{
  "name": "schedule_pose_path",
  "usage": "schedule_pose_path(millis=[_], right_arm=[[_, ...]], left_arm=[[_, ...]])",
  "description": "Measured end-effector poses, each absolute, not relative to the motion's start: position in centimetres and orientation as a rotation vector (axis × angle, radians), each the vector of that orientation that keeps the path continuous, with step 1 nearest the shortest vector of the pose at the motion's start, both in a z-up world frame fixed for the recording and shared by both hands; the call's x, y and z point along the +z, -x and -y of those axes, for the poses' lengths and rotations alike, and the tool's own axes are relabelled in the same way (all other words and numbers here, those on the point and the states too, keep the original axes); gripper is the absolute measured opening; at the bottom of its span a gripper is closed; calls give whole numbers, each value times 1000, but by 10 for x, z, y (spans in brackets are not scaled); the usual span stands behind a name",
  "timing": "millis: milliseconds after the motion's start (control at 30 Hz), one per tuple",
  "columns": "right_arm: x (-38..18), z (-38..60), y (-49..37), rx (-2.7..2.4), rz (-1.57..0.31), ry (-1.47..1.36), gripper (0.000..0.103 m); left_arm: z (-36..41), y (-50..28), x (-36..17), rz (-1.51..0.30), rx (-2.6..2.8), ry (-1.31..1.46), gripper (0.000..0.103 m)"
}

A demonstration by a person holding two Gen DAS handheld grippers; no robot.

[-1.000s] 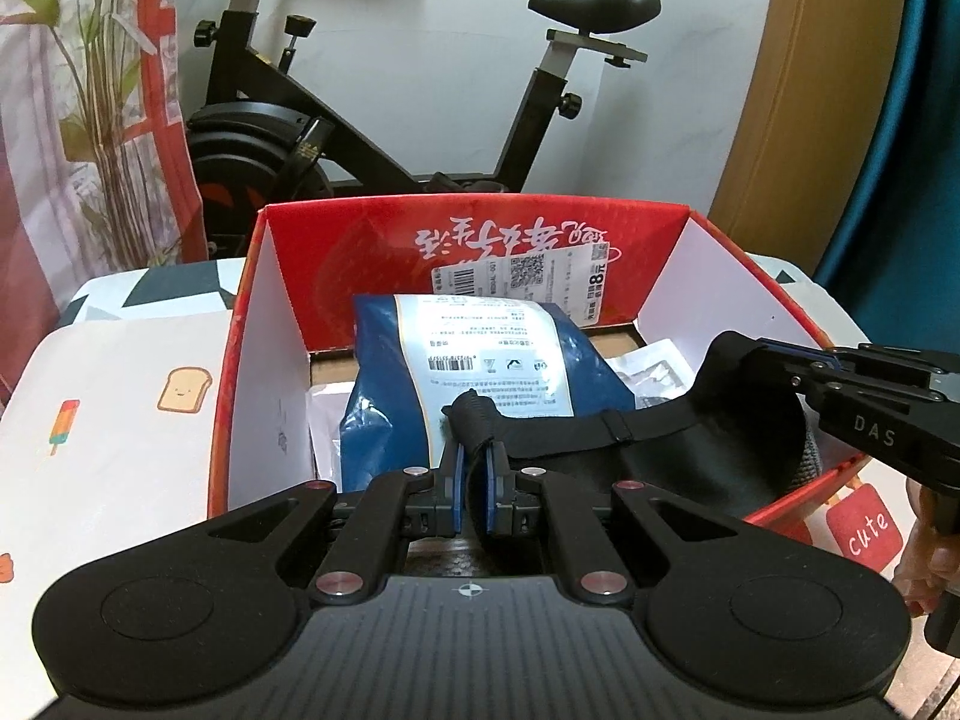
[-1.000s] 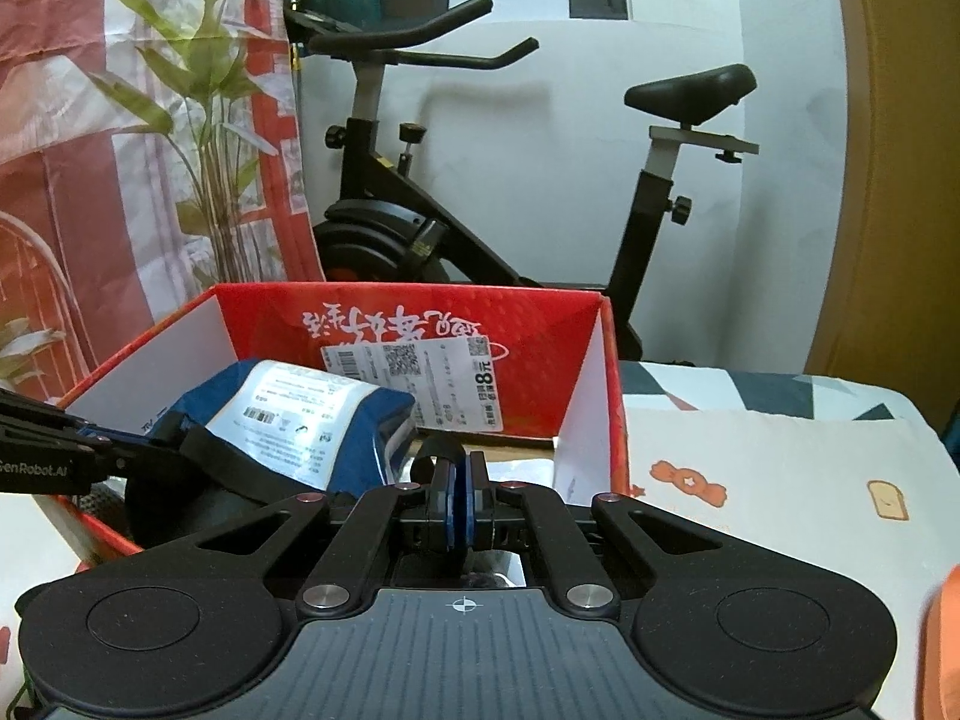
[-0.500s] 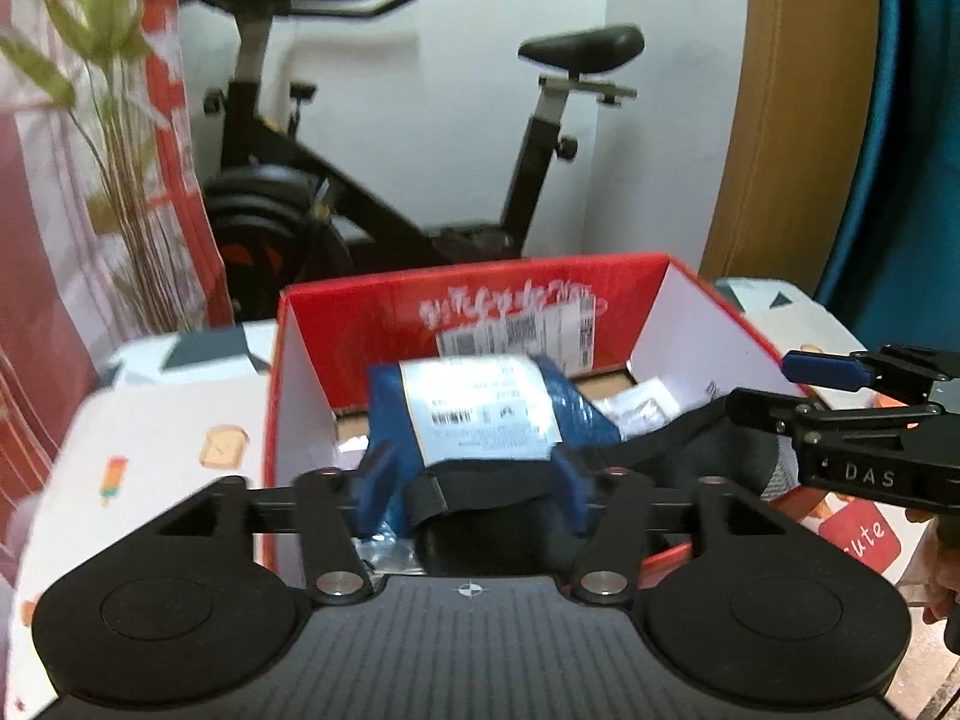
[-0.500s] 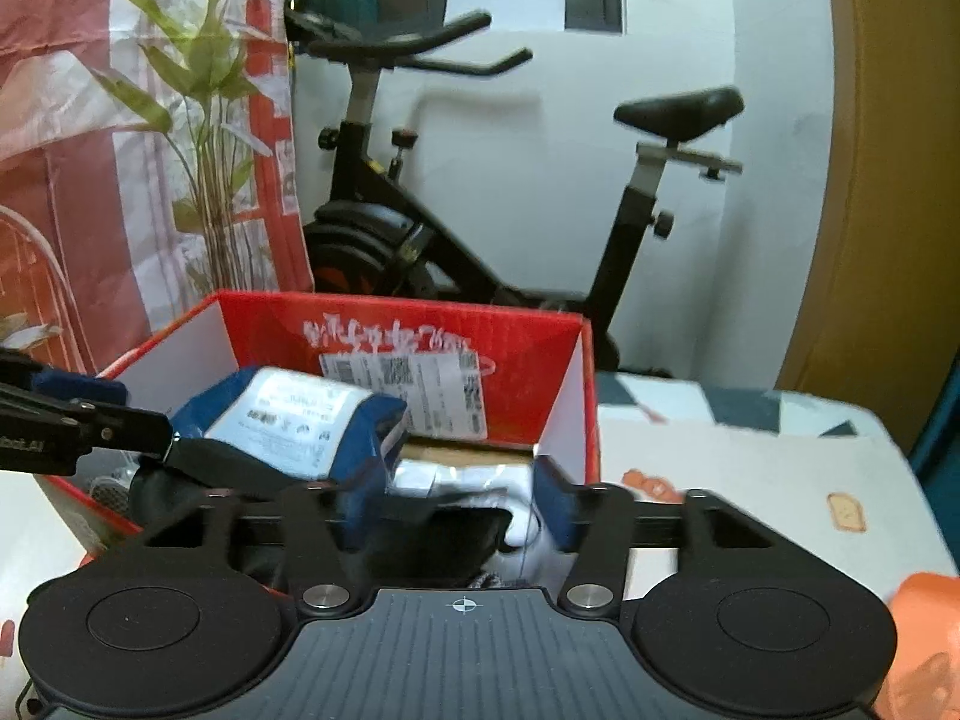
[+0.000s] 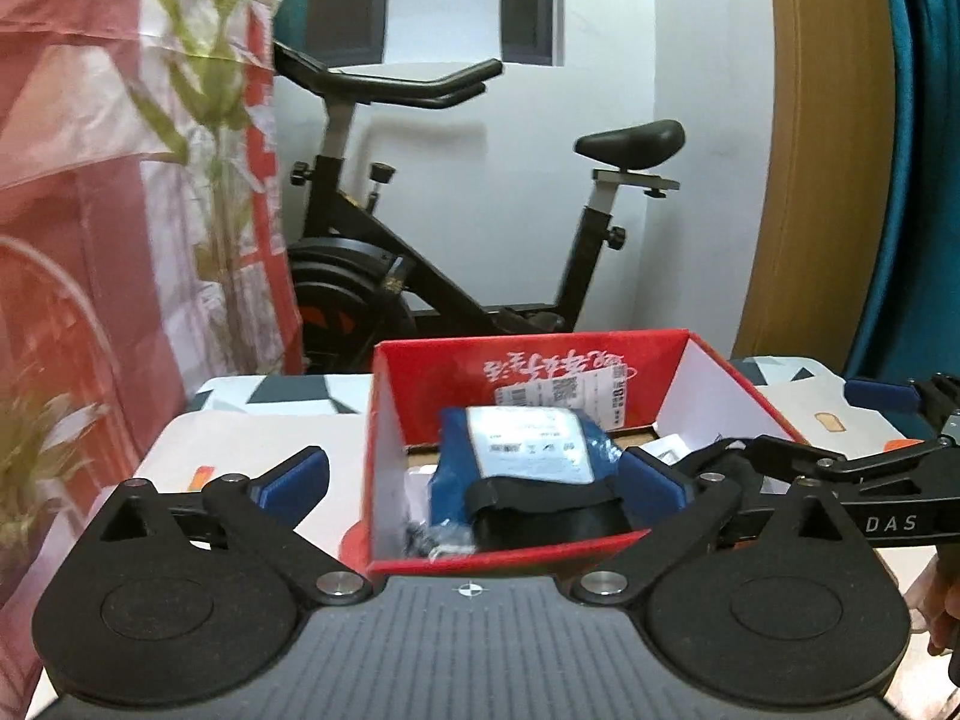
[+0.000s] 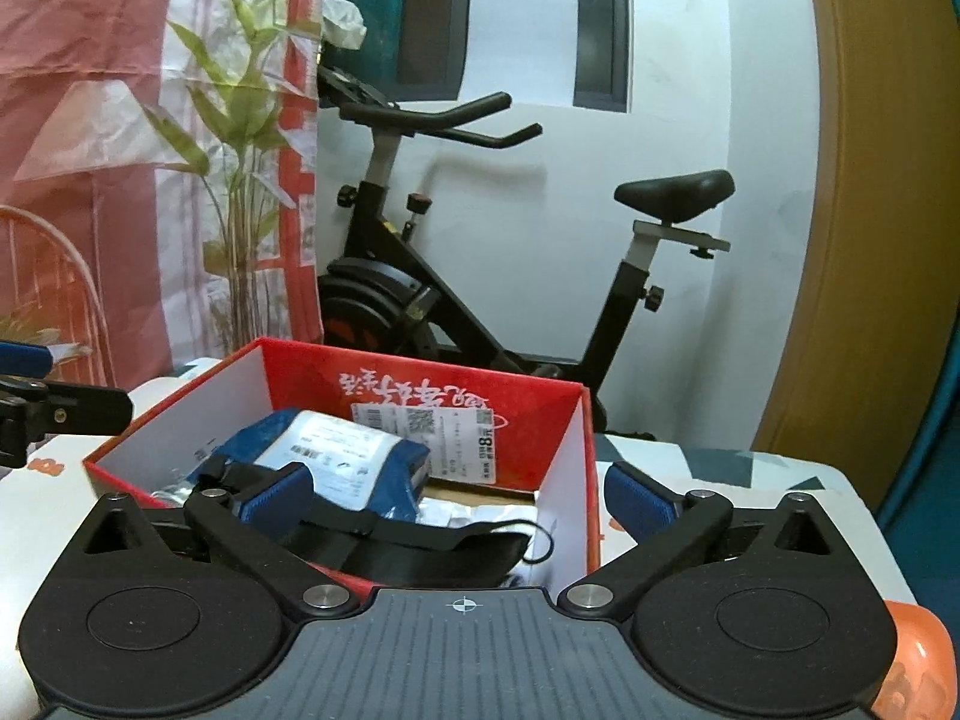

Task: Organize soft objects
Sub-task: 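Move both tools back to the black glove on the table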

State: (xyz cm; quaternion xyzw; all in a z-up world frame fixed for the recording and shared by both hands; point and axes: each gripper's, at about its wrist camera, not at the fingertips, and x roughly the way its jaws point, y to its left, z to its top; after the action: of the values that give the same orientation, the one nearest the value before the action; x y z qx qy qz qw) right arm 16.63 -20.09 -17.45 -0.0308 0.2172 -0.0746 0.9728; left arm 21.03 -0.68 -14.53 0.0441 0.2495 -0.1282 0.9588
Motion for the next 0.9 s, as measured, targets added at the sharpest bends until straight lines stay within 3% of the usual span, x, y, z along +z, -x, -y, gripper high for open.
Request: schedule_pose_path(millis=[433, 633, 767, 900], right_arm=[[-229, 185, -125, -129, -480, -73, 103], [-263, 184, -121, -103, -545, -114, 100], [-278, 182, -129, -54, -574, -118, 94], [-291, 178, -143, -24, -605, -106, 84]], left_arm=[[-40, -148, -180, -513, -209, 4, 103], [-51, -138, -212, -597, -210, 46, 101], [-55, -140, -231, -665, -252, 99, 79], [-58, -145, -240, -694, -274, 139, 75]])
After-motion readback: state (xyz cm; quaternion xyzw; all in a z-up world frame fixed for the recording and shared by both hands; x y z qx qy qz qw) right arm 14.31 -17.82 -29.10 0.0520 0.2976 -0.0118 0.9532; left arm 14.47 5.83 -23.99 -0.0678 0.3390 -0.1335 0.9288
